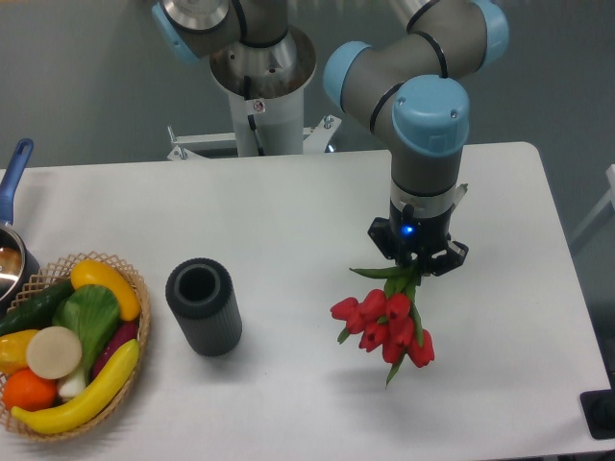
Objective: Insert the flowers into the vase
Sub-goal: 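Carry the red tulip bunch in the gripper toward the dark grey vase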
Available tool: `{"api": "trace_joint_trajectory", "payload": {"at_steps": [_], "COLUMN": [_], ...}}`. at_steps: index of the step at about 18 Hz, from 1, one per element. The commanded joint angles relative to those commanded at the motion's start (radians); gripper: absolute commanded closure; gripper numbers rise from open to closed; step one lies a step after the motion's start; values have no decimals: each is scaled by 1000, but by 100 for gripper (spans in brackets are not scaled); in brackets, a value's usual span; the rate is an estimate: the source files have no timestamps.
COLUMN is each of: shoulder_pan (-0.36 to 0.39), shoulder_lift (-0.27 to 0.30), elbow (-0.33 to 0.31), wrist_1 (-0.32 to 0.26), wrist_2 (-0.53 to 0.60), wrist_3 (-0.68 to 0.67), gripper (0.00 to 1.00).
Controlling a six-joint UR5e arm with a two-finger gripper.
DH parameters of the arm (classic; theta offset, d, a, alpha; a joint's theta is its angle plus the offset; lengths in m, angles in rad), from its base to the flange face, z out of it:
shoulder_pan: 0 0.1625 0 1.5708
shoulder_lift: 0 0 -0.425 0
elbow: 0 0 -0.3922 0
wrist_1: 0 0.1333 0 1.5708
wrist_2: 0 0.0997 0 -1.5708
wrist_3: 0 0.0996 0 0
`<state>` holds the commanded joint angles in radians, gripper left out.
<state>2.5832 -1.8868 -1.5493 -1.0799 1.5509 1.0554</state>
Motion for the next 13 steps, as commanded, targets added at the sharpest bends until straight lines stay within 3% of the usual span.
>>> {"api": "trace_joint_trajectory", "payload": {"at_steps": [7,10,13], "shoulder_pan": [-25,-43,-40], "shoulder_lift": [-2,6,14], "elbow": [26,25,26], "wrist_1": [37,142,187], "wrist_2": [-89,-263,-495], "wrist_3": [-37,-51,-121], "gripper": [100,100,100]}}
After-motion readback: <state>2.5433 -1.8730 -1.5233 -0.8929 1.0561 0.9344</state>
